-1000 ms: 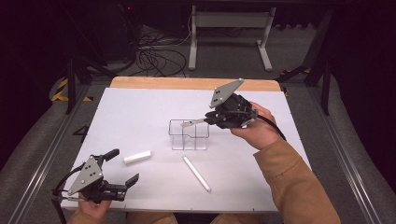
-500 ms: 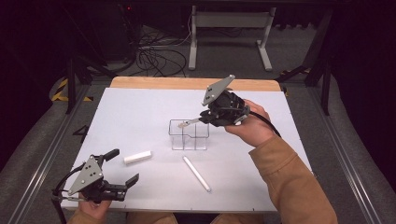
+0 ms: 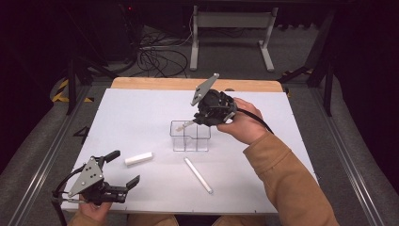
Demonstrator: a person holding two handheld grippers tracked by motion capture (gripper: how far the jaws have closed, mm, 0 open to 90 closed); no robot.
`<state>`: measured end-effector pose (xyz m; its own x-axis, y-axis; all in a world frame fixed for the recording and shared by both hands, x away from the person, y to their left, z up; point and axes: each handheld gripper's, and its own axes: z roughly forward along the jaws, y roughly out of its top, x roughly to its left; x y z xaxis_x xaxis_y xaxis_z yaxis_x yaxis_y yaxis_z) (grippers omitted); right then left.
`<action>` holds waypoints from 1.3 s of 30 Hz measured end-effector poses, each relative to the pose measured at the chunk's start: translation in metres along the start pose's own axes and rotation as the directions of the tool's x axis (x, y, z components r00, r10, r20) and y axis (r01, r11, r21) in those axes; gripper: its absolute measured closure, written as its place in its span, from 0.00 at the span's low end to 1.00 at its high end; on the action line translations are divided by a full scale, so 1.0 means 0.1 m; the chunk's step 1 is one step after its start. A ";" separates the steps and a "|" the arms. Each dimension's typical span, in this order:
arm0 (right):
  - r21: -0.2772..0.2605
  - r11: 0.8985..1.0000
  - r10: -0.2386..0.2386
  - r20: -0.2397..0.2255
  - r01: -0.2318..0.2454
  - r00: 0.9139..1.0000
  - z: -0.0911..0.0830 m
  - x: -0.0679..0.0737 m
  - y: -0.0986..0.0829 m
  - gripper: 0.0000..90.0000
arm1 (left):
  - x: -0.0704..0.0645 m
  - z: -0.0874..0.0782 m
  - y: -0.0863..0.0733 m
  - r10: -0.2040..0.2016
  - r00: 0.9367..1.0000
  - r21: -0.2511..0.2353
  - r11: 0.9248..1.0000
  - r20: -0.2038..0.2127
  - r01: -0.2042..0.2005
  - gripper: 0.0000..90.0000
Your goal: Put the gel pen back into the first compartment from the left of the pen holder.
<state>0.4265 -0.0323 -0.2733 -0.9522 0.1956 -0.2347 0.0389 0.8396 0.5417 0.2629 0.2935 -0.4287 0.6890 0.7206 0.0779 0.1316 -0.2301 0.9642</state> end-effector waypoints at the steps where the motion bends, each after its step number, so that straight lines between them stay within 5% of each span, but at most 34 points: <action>1: 0.002 1.000 0.000 -0.002 0.000 1.000 0.02 0.00 0.01 0.90 | 0.00 0.00 0.00 -0.001 1.000 -0.003 1.000 -0.001 0.001 0.01; 23: 0.075 0.997 0.027 -0.039 -0.024 0.999 0.43 -0.09 0.09 0.89 | 0.00 0.01 0.00 0.002 1.000 0.004 1.000 0.004 -0.002 0.01; 29: 0.052 0.998 0.029 -0.028 -0.027 0.999 0.49 -0.08 0.10 0.87 | 0.01 0.01 -0.01 0.001 1.000 0.001 1.000 0.003 -0.001 0.01; 31: 0.026 0.999 0.029 -0.015 -0.029 0.999 0.45 -0.08 0.10 0.73 | 0.01 0.01 -0.01 0.000 1.000 0.001 1.000 0.003 0.000 0.01; 39: -0.051 0.997 0.057 -0.002 -0.057 0.998 0.27 -0.03 0.01 0.47 | 0.00 0.01 0.00 0.002 1.000 0.003 1.000 0.004 -0.002 0.01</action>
<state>0.4379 -0.0186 -0.2941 -0.9490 0.2422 -0.2018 0.0778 0.8002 0.5947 0.2635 0.2935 -0.4292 0.6922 0.7174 0.0789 0.1326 -0.2339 0.9632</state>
